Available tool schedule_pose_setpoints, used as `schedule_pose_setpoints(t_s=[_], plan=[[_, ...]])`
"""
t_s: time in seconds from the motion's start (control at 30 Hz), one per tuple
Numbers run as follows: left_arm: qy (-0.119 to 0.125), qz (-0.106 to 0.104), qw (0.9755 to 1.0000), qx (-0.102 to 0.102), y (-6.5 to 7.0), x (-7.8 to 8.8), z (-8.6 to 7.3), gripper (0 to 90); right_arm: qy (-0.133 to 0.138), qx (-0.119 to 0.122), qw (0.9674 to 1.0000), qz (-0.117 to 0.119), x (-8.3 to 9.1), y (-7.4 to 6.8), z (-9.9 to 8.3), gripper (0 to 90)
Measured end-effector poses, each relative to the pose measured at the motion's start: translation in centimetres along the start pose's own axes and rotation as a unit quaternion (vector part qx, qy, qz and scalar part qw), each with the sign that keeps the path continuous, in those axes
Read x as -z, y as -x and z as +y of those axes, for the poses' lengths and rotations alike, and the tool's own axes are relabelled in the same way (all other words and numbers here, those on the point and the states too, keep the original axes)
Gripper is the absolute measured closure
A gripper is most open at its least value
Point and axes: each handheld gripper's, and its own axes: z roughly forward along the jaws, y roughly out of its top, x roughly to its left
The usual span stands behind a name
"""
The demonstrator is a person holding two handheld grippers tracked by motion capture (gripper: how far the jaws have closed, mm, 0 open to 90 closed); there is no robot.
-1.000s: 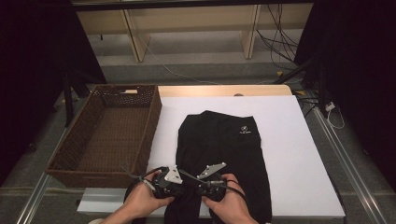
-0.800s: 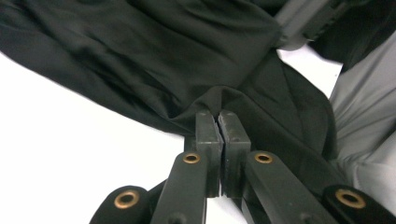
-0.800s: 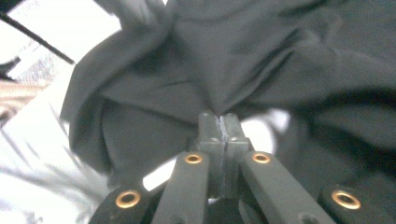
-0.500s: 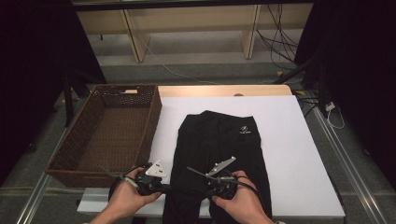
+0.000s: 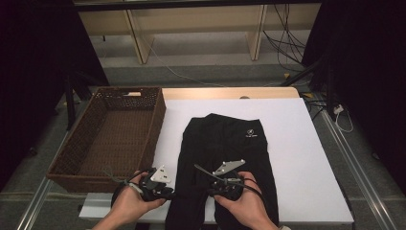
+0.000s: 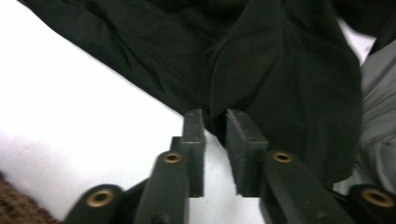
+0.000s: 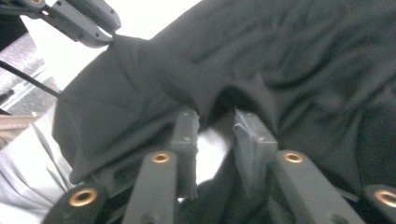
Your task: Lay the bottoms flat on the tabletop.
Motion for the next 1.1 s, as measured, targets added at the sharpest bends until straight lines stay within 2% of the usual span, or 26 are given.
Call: schedule_pose_setpoints(t_s=[0.03, 0.1, 0.17, 0.23, 0.33, 0.4, 0.47, 0.57, 0.63, 0.67, 0.77, 0.8, 0.83, 0.9, 1.0, 1.03, 1.07, 1.1], plan=[[-0.001, 0.003, 1.0000, -0.002, 0.2, -0.2, 0.0, 71.1, -0.008, -0.006, 0.9999, -0.003, 0.0, 0.0, -0.1, 66.4], [-0.005, 0.007, 0.9997, -0.021, 0.8, -0.3, 0.2, 69.7, -0.037, -0.014, 0.9992, -0.008, 0.0, -0.1, -0.5, 66.3], [-0.002, -0.006, 0.9998, -0.017, 0.9, -0.4, 0.4, 69.8, -0.044, -0.009, 0.9989, -0.012, -0.1, -0.2, -0.8, 68.1], [-0.005, -0.015, 0.9998, -0.011, 0.8, -0.9, 0.3, 70.1, -0.043, -0.009, 0.9990, 0.011, -0.3, -0.6, -0.8, 68.9], [-0.012, -0.025, 0.9996, -0.010, 0.8, -1.5, 0.1, 71.2, -0.035, 0.002, 0.9990, 0.028, -0.9, -1.2, -0.7, 69.1], [-0.008, -0.031, 0.9994, -0.010, 1.0, -1.9, 0.1, 72.3, -0.029, 0.010, 0.9986, 0.042, -1.4, -1.7, -0.7, 67.3], [-0.002, -0.035, 0.9993, -0.016, 1.2, -2.1, 0.3, 74.1, -0.021, 0.025, 0.9988, 0.037, -2.1, -2.0, -0.8, 66.2], [0.002, -0.032, 0.9992, -0.023, 1.6, -2.2, 0.4, 78.9, -0.025, 0.045, 0.9983, 0.028, -3.1, -3.0, -1.0, 66.6], [0.008, -0.034, 0.9993, -0.013, 1.8, -2.3, 0.4, 83.9, -0.023, 0.075, 0.9969, 0.002, -3.3, -3.7, -1.0, 71.1], [0.007, -0.034, 0.9993, -0.012, 1.8, -2.3, 0.4, 85.6, -0.027, 0.087, 0.9959, -0.001, -3.3, -3.8, -1.0, 77.0], [-0.001, -0.034, 0.9994, -0.008, 1.7, -2.0, 0.4, 87.4, -0.033, 0.084, 0.9959, 0.011, -3.3, -4.0, -1.0, 88.2], [0.001, -0.029, 0.9996, -0.006, 1.6, -1.7, 0.3, 87.6, -0.043, 0.081, 0.9957, 0.012, -3.1, -4.0, -0.9, 88.8], [0.001, -0.026, 0.9996, -0.010, 1.4, -1.2, 0.3, 87.7, -0.059, 0.068, 0.9957, 0.018, -2.7, -4.0, -0.8, 89.1], [0.018, -0.020, 0.9996, -0.001, 1.2, -0.3, 0.3, 87.7, -0.063, 0.046, 0.9965, 0.029, -1.8, -3.4, -0.6, 89.2], [0.034, -0.016, 0.9993, 0.007, 0.8, 0.8, 0.4, 87.7, -0.077, 0.024, 0.9957, 0.044, -0.3, -2.6, -0.5, 89.1], [0.034, -0.014, 0.9993, 0.006, 0.7, 0.9, 0.4, 88.1, -0.075, 0.021, 0.9958, 0.048, 0.2, -2.3, -0.5, 89.0], [0.030, -0.011, 0.9995, 0.005, 0.7, 1.0, 0.3, 88.1, -0.075, 0.001, 0.9959, 0.051, 0.6, -2.2, -0.4, 89.3], [0.028, -0.008, 0.9996, 0.004, 0.6, 1.1, 0.3, 88.1, -0.083, 0.007, 0.9954, 0.048, 0.8, -1.9, -0.4, 89.3]])
